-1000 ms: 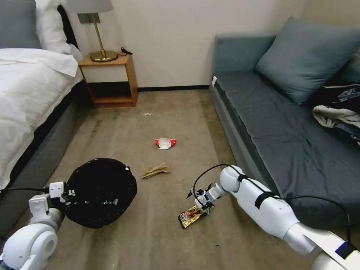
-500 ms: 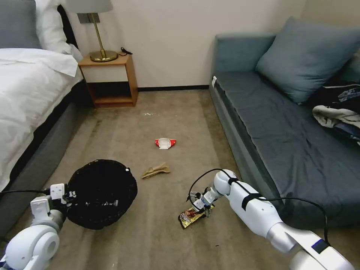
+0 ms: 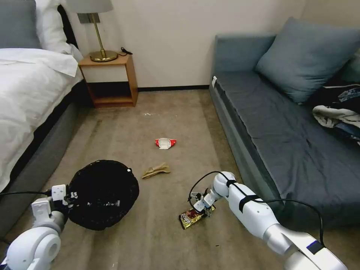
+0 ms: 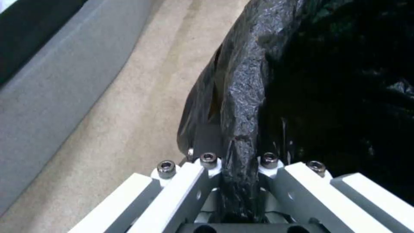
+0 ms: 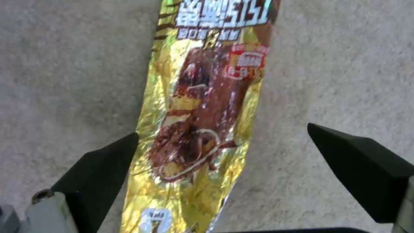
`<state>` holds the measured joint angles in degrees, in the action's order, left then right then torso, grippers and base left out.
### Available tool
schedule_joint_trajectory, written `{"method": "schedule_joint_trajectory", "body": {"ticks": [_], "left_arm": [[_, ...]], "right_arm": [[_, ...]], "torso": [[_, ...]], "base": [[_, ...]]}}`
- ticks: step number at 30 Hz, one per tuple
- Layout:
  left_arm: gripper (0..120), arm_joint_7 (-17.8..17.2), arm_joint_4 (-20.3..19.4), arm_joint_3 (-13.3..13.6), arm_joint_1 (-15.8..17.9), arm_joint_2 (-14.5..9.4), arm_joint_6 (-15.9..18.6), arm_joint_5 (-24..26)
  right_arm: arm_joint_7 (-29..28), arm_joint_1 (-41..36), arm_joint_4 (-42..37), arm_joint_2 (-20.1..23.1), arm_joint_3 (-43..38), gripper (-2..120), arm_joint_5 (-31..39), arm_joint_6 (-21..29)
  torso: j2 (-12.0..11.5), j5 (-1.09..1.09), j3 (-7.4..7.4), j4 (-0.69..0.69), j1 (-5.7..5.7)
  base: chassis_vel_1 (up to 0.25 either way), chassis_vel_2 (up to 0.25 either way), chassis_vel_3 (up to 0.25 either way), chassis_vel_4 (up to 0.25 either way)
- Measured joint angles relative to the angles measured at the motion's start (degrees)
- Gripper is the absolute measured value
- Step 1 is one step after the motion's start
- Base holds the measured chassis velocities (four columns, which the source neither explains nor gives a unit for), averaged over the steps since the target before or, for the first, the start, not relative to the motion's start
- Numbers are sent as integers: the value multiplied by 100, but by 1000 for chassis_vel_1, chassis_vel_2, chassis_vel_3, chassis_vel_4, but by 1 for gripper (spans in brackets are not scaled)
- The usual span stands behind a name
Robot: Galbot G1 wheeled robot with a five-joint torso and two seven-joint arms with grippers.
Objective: Pick up the trash bin, then pick up the garbage on the floor and place it into the trash bin.
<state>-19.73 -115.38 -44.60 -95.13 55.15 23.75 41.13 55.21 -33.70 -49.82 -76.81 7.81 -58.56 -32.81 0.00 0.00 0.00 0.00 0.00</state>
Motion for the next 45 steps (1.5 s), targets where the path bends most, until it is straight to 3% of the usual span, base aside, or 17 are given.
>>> {"method": "schedule_joint_trajectory", "body": {"ticks": [9, 29, 45], "left_arm": [[3, 5, -15, -2, -5, 29, -15, -24], [3, 17, -84, 23, -56, 88, -73, -58], [3, 28, -80, 78, 0, 101, -114, -89]], "right_arm": [[52, -24, -54, 164, -30, 100, 86, 4], [-329, -70, 218, -58, -144, 100, -64, -40], [-605, -86, 446, -68, -312, 66, -151, -134]], "torso": [[0, 0, 0, 0, 0], [0, 0, 0, 0, 0], [3, 5, 2, 4, 0]], "base": [[0, 0, 0, 0], [0, 0, 0, 0], [0, 0, 0, 0]]}}
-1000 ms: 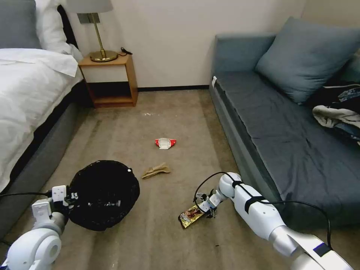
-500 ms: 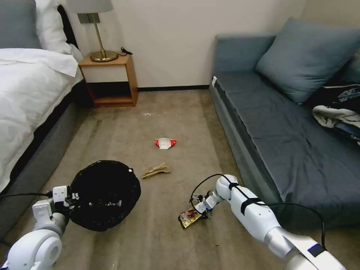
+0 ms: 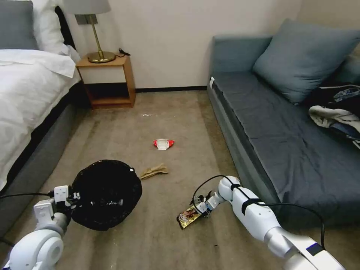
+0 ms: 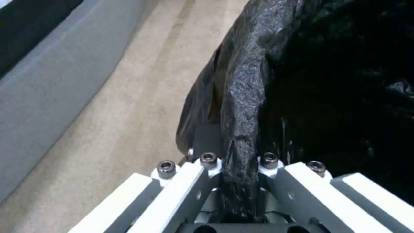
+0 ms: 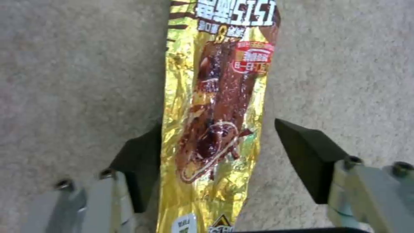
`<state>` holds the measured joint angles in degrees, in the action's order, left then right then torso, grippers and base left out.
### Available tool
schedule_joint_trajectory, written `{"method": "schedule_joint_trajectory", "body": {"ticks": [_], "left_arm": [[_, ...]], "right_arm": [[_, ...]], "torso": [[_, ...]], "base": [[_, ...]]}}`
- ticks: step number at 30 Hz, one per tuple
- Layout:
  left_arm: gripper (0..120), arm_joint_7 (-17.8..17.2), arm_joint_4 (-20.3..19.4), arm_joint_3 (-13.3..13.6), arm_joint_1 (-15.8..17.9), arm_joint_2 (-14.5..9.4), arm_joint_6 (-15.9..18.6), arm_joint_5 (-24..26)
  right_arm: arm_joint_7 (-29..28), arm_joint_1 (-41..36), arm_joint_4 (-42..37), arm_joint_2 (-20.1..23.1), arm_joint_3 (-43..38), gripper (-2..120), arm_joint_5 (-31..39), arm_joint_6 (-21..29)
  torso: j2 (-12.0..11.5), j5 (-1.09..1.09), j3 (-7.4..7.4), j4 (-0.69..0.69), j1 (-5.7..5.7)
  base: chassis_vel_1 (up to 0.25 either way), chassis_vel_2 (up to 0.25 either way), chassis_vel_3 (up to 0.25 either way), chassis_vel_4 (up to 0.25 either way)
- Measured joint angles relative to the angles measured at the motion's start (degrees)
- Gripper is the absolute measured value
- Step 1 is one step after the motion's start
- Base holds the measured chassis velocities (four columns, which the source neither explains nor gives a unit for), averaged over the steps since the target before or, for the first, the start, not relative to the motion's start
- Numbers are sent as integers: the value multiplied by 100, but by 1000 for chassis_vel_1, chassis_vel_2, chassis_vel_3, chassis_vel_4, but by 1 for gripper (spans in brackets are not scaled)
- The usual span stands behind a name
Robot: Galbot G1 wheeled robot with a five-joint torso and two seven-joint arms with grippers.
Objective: Pick up the trash bin, then pick up the garbage on the floor and place it into the trash bin.
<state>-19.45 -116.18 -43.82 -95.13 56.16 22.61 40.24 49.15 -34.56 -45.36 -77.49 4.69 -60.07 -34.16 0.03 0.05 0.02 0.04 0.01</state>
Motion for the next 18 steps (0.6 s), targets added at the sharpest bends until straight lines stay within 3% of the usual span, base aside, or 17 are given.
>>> {"method": "schedule_joint_trajectory", "body": {"ticks": [12, 14, 15, 18], "left_arm": [[3, 0, 42, 24, 58, -64, -30, 1], [3, -1, 45, 28, 61, -70, -41, 2], [3, -1, 45, 28, 61, -70, -41, 2], [3, -1, 45, 41, 68, -69, -53, 2]], "right_arm": [[-21, 32, 65, 115, 25, 40, 234, -2], [-58, 73, 21, 214, 56, 31, 350, 54], [-58, 73, 21, 214, 56, 31, 350, 54], [-4, 113, -84, 353, 109, 17, 530, 60]], "torso": [[-3, -9, -3, -4, -1], [-6, -24, -5, -15, -1], [-6, -24, -5, -15, -1], [-6, -11, -5, -10, -1]], "base": [[0, 0, 0, 0], [0, 0, 0, 0], [0, 0, 0, 0], [6, 7, 20, 0]]}}
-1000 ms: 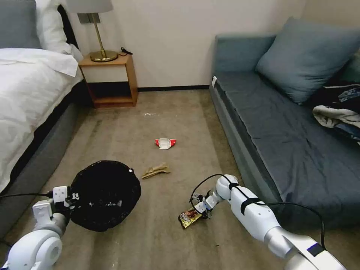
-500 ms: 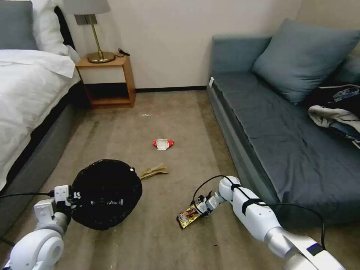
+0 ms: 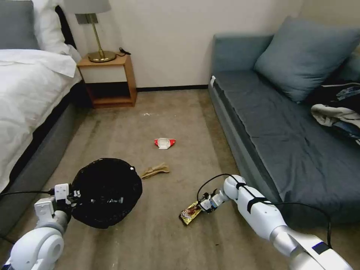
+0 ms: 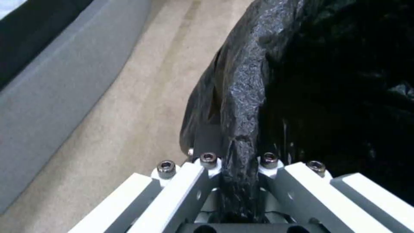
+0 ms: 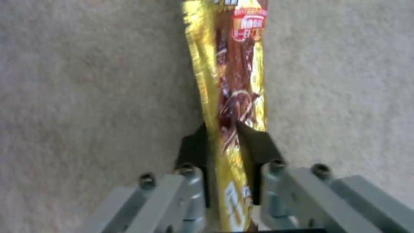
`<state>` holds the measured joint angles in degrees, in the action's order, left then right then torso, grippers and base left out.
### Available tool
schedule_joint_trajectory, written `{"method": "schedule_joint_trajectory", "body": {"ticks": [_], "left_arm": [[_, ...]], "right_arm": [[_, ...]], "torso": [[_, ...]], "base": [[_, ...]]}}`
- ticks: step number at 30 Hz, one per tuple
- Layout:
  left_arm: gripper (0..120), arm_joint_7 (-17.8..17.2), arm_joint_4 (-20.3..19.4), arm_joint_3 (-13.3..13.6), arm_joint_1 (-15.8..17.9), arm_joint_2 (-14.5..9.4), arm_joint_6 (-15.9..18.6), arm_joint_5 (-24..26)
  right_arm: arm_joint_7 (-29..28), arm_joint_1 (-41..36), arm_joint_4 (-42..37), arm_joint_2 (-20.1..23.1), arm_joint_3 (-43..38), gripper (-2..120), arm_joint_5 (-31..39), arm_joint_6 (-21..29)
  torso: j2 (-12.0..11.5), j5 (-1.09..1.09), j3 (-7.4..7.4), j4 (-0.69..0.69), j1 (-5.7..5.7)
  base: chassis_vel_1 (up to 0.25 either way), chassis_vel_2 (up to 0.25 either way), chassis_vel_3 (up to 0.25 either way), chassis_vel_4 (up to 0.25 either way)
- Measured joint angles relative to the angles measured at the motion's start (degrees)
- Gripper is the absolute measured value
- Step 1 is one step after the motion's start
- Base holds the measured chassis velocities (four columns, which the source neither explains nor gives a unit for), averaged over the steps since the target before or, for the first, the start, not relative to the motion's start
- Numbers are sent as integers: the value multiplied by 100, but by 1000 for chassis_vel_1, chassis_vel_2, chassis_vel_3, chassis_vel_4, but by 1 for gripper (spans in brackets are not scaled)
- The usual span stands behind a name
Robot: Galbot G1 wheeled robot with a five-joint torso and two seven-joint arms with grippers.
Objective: Pick up the trash bin, then pick up the garbage on the floor and place it into the trash bin.
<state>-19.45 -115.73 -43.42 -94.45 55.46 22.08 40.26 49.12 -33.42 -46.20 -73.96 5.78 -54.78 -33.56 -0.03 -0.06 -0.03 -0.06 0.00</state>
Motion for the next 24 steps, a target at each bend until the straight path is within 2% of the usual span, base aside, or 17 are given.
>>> {"method": "schedule_joint_trajectory", "body": {"ticks": [1, 4, 5, 16, 20, 22, 24], "left_arm": [[3, 0, 0, 0, 0, 0, 0, 0], [3, 0, -1, 10, 11, 13, -21, -4], [3, 0, -1, 11, 11, 22, -28, -11], [3, -1, -37, 9, -32, 79, -106, -71], [3, -7, -55, -13, -70, 84, -116, -79], [3, -8, -57, -16, -77, 88, -117, -80], [3, -10, -71, -20, -98, 99, -119, -81]], "right_arm": [[0, 0, 0, 0, 0, 17, 0, 0], [36, 7, -47, 102, 2, 1, 89, 4], [36, 7, -66, 130, 0, 0, 110, 4], [52, -136, -148, 207, -54, 0, 355, 12], [266, -156, -362, 319, -66, 0, 1318, 226], [304, -152, -442, 364, -80, 0, 1536, 275], [400, -99, -713, 522, -108, 0, 2191, 487]], "torso": [[0, 0, 0, 0, 0], [0, 3, 1, 6, 0], [0, 4, 2, 6, 0], [1, 5, 3, 6, 0], [1, 6, 3, 5, 0], [1, 6, 2, 6, 0], [2, 6, 3, 6, 0]], "base": [[0, 0, 0, 0], [0, 0, 0, 0], [0, 0, 0, 0], [0, 0, 0, 0], [0, 0, 0, 0], [0, 0, 0, 0], [0, 0, 0, 0]]}}
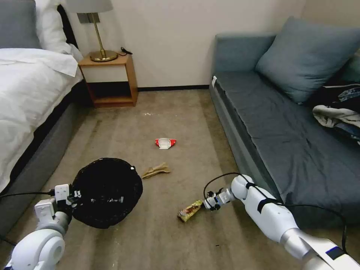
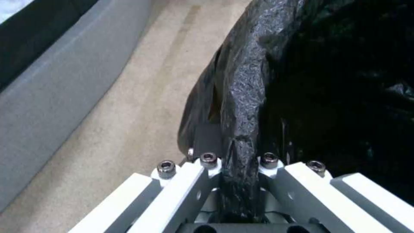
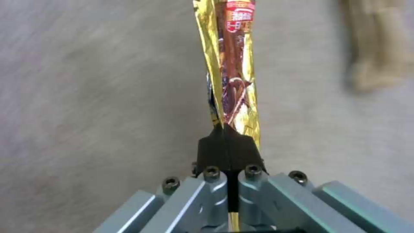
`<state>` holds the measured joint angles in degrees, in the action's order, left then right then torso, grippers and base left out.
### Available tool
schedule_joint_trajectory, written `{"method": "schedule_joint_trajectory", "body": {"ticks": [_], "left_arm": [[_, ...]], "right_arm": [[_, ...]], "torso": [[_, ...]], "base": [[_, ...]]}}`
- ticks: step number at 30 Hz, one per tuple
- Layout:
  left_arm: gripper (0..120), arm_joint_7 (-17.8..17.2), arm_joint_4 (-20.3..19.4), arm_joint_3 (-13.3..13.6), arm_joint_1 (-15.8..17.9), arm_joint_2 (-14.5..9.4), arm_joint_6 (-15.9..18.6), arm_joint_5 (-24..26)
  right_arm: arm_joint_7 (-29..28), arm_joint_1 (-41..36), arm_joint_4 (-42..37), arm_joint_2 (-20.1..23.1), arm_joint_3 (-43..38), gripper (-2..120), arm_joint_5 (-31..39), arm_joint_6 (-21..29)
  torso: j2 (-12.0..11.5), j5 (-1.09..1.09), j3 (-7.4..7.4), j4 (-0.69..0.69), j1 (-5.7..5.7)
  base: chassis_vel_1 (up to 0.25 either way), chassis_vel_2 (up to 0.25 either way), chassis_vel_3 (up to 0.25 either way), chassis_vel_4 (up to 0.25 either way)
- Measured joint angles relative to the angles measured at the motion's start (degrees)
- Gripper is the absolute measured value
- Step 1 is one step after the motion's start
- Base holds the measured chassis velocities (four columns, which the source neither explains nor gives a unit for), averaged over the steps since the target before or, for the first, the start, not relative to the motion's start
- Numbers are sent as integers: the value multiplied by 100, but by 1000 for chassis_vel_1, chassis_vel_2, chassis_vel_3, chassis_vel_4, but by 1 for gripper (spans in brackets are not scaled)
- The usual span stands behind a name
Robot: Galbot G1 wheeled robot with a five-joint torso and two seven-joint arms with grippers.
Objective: Pick up the trash bin, then pick up the garbage on the floor and place it into the trash bin.
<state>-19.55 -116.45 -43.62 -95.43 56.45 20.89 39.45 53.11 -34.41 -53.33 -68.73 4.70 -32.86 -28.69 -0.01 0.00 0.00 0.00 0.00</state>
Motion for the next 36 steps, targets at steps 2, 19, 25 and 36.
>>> {"method": "schedule_joint_trajectory", "body": {"ticks": [2, 19, 25, 36], "left_arm": [[3, 0, -2, -1, -5, 1, -2, 0], [3, -4, 10, -20, 8, -44, -7, 30], [3, -4, 23, -21, 23, -17, -8, 47], [3, -4, -6, -31, 10, 57, 1, 38]], "right_arm": [[10, 32, -68, 51, -24, 0, 208, 60], [-431, 364, -1341, 672, 610, 0, 6498, 1620], [-868, 417, -2460, 580, 1251, 0, 7678, 2123], [-1163, 800, -2632, -8, 2244, 0, 7213, 2151]], "torso": [[0, 0, 0, 0, 0], [1, 0, 0, 0, 0], [1, 1, 0, 0, 0], [1, 2, 0, -1, 0]], "base": [[0, 0, 0, 0], [0, 0, 0, 0], [0, 0, 0, 0], [0, 0, 0, 0]]}}
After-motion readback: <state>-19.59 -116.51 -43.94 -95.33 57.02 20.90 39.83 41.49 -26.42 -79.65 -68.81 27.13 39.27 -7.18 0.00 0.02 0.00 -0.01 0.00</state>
